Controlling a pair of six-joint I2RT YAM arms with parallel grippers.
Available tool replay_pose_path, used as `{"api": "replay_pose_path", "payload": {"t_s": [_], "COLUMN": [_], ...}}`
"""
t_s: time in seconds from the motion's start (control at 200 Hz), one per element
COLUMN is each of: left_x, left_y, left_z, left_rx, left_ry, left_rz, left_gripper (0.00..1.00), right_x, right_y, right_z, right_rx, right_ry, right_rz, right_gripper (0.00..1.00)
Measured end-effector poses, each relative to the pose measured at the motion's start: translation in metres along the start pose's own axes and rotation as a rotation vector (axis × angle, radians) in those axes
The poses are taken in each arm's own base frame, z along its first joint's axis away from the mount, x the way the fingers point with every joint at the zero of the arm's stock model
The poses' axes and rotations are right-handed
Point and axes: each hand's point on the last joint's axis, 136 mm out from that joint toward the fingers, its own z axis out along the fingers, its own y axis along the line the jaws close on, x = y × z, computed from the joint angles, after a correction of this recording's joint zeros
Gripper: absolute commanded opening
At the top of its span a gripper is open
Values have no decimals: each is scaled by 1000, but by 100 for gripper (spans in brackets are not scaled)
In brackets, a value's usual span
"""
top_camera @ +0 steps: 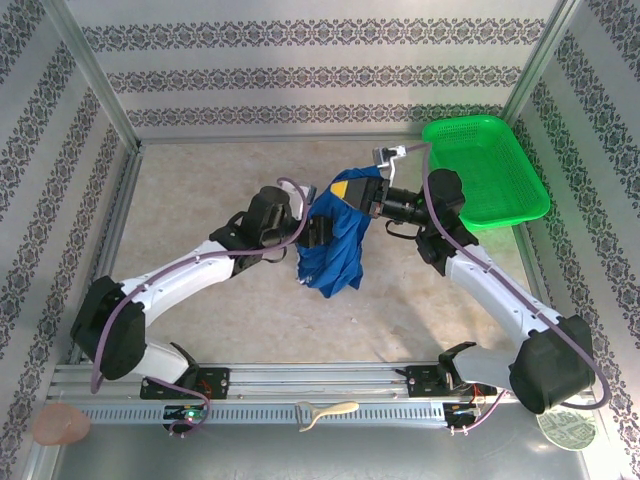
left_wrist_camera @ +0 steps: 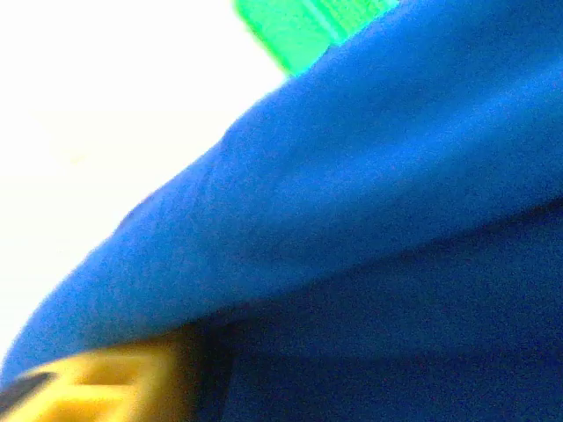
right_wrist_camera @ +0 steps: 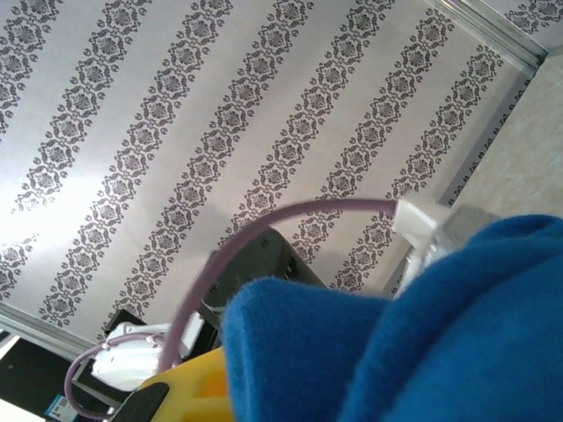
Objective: Fold the inside-out t-shirt
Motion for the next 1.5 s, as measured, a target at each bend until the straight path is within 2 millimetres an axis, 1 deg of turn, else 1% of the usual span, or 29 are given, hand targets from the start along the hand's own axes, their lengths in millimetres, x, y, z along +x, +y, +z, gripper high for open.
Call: {"api": "replay_pose_path", "payload": {"t_s": [0.06, 0.11, 0.17, 0.2, 0.26, 0.32, 0.39, 0.44, 0.46, 0.495, 0.51, 0.569, 0.604, 0.669, 0.734, 0.774, 0.814, 0.884, 0.944, 1.014, 1.079, 1.114, 1.144, 1.184, 1.224, 1.289, 1.399, 1.464, 1.499], "left_x": [-13, -25, -40, -48, -62, -69, -69, -71, -72, -75, -77, -90, -100, -117, -125, -127, -128, -130, -130, -128, -127, -126, -126, -125, -124, -123, -124, -124, -123], "left_y": [-9, -17, -25, -29, -42, -57, -71, -75, -76, -76, -77, -78, -78, -76, -70, -68, -67, -68, -71, -74, -76, -76, -76, -76, -75, -75, -75, -74, -74], "left_z": [-5, -14, -30, -40, -63, -81, -91, -94, -94, -93, -93, -93, -94, -98, -99, -100, -101, -105, -109, -114, -116, -117, -116, -116, -115, -114, -114, -112, -112], "left_rx": [34, 79, 143, 178, 269, 367, 479, 549, 580, 626, 644, 723, 764, 828, 862, 872, 877, 880, 882, 882, 882, 881, 881, 880, 878, 878, 874, 869, 867], "left_ry": [-14, -31, -50, -60, -80, -77, -50, -39, -31, -27, -28, -46, -69, -113, -132, -133, -134, -138, -139, -134, -129, -126, -123, -117, -110, -104, -98, -94, -92], "left_rz": [20, 38, 42, 44, 56, 56, 21, -14, -44, -79, -87, -130, -145, -175, -207, -222, -233, -225, -211, -192, -177, -173, -173, -177, -180, -183, -190, -193, -194], "left_gripper": [0, 0, 0, 0, 0, 0, 0, 0, 0, 0, 0, 0, 0, 0, 0, 0, 0, 0, 0, 0, 0, 0, 0, 0, 0, 0, 0, 0, 0], "right_x": [-2, -9, -19, -25, -30, -28, -25, -25, -25, -27, -28, -34, -36, -31, -22, -17, -12, -7, -5, -4, -3, -2, 0, 3, 5, 10, 18, 19, 17], "right_y": [-7, -19, -36, -49, -72, -90, -97, -100, -102, -106, -108, -126, -140, -166, -181, -185, -183, -165, -139, -102, -72, -60, -52, -45, -42, -37, -36, -37, -39], "right_z": [-8, -18, -30, -37, -45, -44, -37, -34, -32, -32, -31, -36, -40, -46, -55, -61, -68, -84, -100, -116, -125, -125, -120, -111, -99, -71, -24, -4, 5], "right_rx": [20, 55, 102, 134, 188, 218, 222, 224, 228, 236, 243, 304, 351, 448, 530, 574, 612, 661, 677, 662, 632, 613, 597, 583, 573, 556, 533, 527, 526], "right_ry": [-26, -69, -128, -163, -207, -210, -197, -200, -202, -209, -216, -258, -275, -279, -271, -265, -262, -278, -316, -375, -412, -414, -398, -366, -322, -233, -97, -55, -44], "right_rz": [4, 14, 29, 43, 74, 103, 109, 100, 96, 94, 91, 104, 119, 149, 174, 177, 171, 130, 73, -4, -74, -105, -130, -153, -176, -220, -285, -312, -323], "right_gripper": [0, 0, 0, 0, 0, 0, 0, 9, 15, 32, 38, 52, 56, 63, 65, 66, 66, 67, 67, 69, 71, 72, 73, 73, 75, 76, 76, 75, 72]}}
